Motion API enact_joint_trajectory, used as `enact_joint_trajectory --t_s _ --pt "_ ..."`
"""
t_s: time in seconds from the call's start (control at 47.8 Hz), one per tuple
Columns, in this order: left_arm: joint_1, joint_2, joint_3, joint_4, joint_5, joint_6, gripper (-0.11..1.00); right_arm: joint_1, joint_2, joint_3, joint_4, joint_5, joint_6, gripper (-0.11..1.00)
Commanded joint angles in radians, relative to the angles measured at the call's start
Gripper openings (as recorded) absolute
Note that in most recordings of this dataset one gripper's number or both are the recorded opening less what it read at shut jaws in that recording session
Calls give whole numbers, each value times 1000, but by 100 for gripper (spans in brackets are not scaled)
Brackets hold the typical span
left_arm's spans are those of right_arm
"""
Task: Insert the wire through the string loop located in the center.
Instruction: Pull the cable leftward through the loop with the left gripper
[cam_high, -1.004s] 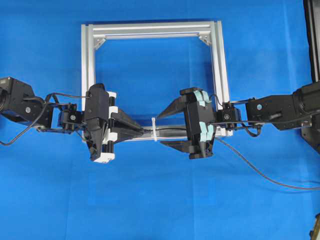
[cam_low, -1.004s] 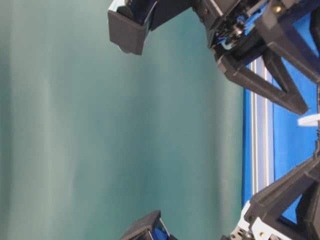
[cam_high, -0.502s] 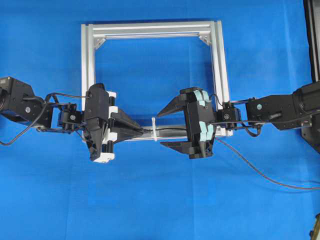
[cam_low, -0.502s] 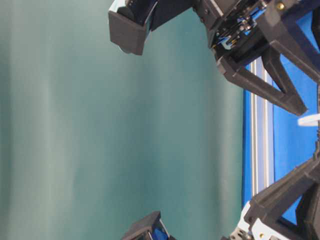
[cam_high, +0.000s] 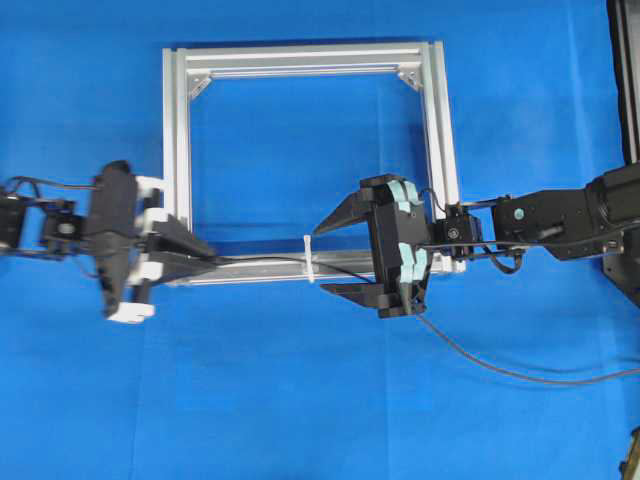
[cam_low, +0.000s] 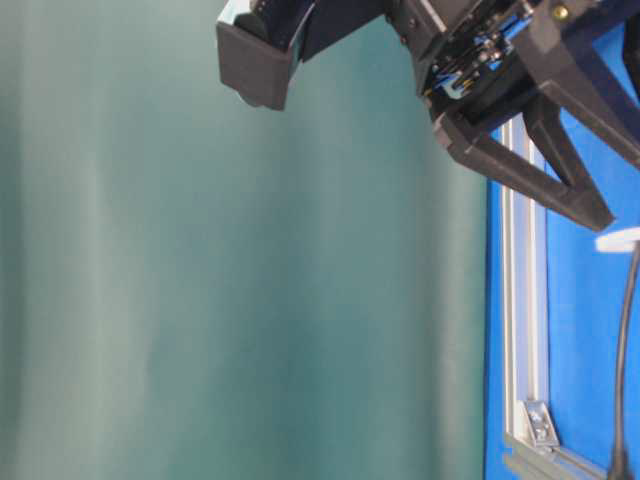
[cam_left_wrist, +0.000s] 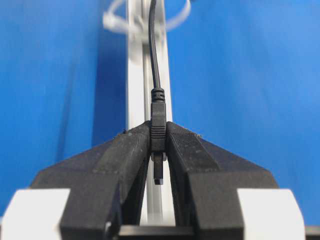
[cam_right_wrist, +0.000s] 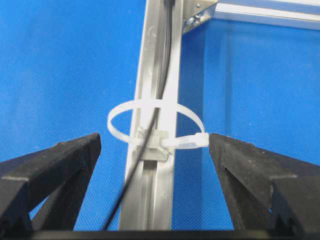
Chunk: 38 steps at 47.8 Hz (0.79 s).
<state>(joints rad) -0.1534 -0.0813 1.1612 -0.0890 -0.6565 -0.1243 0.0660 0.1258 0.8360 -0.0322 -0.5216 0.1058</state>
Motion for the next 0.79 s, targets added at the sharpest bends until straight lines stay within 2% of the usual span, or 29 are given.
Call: enact_joint_trajectory --t_s 0.0,0.377,0.628,0.774 --pt "-12 -71 40 2 -11 -2 8 -2 -20 -6 0 -3 2 96" --pt "-25 -273 224 2 -5 -2 8 0 -21 -6 0 -2 2 96" --pt "-26 -308 247 2 86 -2 8 0 -23 -9 0 -2 2 96" --pt "-26 -304 236 3 91 6 8 0 -23 -11 0 -2 2 96"
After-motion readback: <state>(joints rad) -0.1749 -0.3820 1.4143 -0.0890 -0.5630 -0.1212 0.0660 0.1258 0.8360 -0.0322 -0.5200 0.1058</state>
